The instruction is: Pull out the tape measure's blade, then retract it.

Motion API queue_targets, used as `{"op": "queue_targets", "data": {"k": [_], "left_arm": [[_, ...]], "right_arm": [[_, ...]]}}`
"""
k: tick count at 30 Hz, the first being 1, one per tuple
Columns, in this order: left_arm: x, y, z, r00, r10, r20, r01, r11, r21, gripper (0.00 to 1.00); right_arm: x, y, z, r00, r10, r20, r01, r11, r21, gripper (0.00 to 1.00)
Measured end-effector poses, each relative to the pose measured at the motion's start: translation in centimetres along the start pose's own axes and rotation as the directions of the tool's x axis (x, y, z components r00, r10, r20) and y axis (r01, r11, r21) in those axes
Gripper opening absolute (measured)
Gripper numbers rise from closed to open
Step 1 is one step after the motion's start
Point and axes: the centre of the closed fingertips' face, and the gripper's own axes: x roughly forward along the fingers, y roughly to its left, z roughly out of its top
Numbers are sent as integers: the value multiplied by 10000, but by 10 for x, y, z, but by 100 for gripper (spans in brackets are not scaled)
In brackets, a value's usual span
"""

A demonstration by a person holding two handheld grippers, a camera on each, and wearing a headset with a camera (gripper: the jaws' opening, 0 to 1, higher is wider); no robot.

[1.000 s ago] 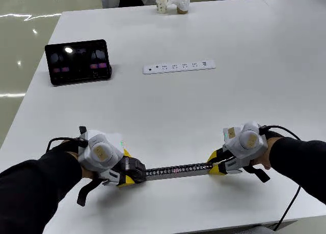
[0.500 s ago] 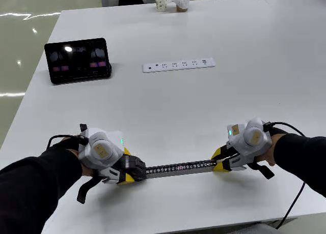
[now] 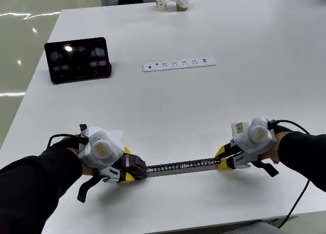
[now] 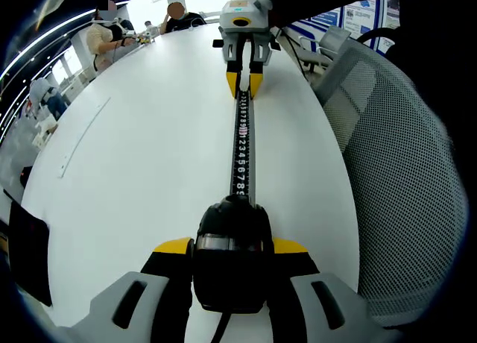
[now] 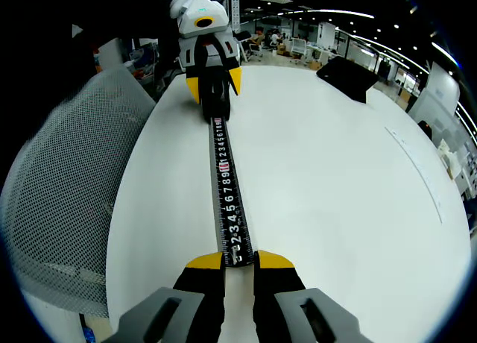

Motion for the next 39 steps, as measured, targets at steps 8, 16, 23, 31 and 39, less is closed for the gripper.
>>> {"op": "queue_targets", "data": {"k": [8,16,23,31,39], "left_arm": [[0,0,0,10000,7,0,-7,10000,-9,32],[0,0,0,10000,29,13,-29,10000,-18,32],[0,0,0,10000,40,37,-40,10000,-27,32],[1,0,0,10000,31,46,-31,10000,-43,32],[0,-1,0,10000,36,58,-36,10000,-43,32]], "right_arm": [[-4,-1,-4,10000,-22,-10,22,9999,98,11],[-7,-1,-7,10000,-59,-18,59,9999,95,11],[-8,-1,-9,10000,-78,-26,79,9999,125,11],[-12,-2,-14,9999,-97,-85,99,9997,211,11],[-11,-3,-14,9999,-92,-80,93,9998,170,11]]}}
